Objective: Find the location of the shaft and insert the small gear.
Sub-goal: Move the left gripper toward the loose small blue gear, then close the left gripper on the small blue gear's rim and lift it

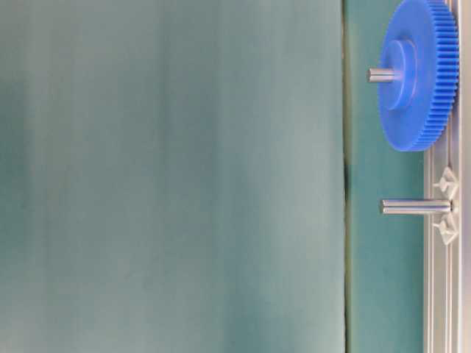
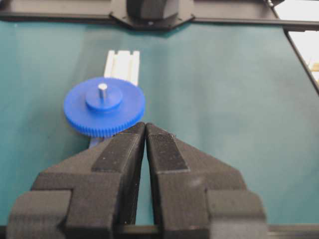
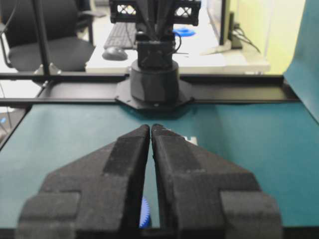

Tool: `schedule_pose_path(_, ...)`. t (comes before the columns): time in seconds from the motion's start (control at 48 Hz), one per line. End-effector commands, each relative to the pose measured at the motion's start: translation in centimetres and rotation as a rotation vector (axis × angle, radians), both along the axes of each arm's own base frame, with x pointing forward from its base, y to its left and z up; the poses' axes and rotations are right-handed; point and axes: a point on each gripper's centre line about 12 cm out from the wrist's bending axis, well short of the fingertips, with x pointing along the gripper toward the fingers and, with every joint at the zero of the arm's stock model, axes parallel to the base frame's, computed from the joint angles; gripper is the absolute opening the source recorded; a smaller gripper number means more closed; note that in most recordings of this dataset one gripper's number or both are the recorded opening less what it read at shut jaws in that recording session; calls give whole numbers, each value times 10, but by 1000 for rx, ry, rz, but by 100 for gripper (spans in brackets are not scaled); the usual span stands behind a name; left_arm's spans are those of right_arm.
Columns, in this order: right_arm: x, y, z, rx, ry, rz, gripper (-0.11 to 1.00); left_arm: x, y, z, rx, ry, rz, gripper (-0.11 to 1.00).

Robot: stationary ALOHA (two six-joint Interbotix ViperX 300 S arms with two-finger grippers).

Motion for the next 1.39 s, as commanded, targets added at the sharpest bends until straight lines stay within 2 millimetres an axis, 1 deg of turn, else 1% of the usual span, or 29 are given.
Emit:
schedule_pose_path(0.0, 4, 0, 7, 9, -9, -2, 16, 13, -4, 16, -29, 3, -23, 11)
schedule_pose_path(0.042, 4, -1, 3, 36, 20, -6, 18, 19, -5, 15, -43, 31, -28, 10)
schedule_pose_path(0.062, 4, -1, 1, 47, 38, -5, 21, 21, -6, 15, -50, 47, -29, 7)
schedule_pose_path(0.083, 5, -1, 1, 58, 52, -5, 21, 24, -6, 14, -55, 64, -31, 4)
schedule_pose_path(0.104, 5, -1, 0, 66, 66, -5, 19, 26, -7, 14, -59, 79, -33, 1)
schedule_pose_path(0.146, 5, -1, 0, 77, 90, -4, 14, 32, -9, 11, -64, 115, -39, -1)
schedule_pose_path(0.208, 5, -1, -2, 89, 122, -4, 9, 40, -12, 9, -63, 156, -51, -1)
schedule_pose_path(0.271, 6, 0, -3, 91, 153, -3, 8, 49, -15, 8, -61, 195, -60, 0)
schedule_pose_path(0.395, 6, 0, -11, 93, 253, -4, 8, 70, -20, -1, -56, 289, -69, 0)
schedule_pose_path(0.541, 1, -1, -25, 97, 389, -15, 8, 94, -22, -15, -53, 430, -65, 0)
schedule_pose_path(0.687, -1, -2, -35, 103, 476, -20, 8, 115, -33, -27, -38, 516, -91, 0)
schedule_pose_path(0.749, -2, -1, -39, 109, 508, -22, 8, 122, -38, -34, -33, 541, -102, 3)
schedule_pose_path(0.791, -2, -1, -41, 116, 526, -23, 8, 127, -41, -41, -29, 566, -110, 6)
schedule_pose_path(0.853, -2, -1, -45, 122, 559, -25, 8, 133, -44, -48, -31, 592, -113, 16)
schedule_pose_path(0.937, -2, -1, -47, 128, 571, -27, 8, 141, -48, -56, -30, 619, -119, 36)
schedule_pose_path(1.061, -3, -1, -48, 130, 578, -27, 8, 154, -53, -72, -25, 666, -125, 73)
schedule_pose_path(1.103, -4, -1, -48, 131, 578, -28, 8, 159, -54, -79, -23, 686, -124, 82)
schedule_pose_path(1.145, -4, -1, -48, 131, 577, -28, 8, 163, -54, -85, -22, 705, -123, 90)
schedule_pose_path(1.186, -4, -1, -48, 131, 577, -28, 8, 166, -55, -93, -20, 731, -121, 93)
schedule_pose_path(1.374, -5, -1, -48, 133, 574, -28, 8, 183, -57, -118, -5, 839, -116, 91)
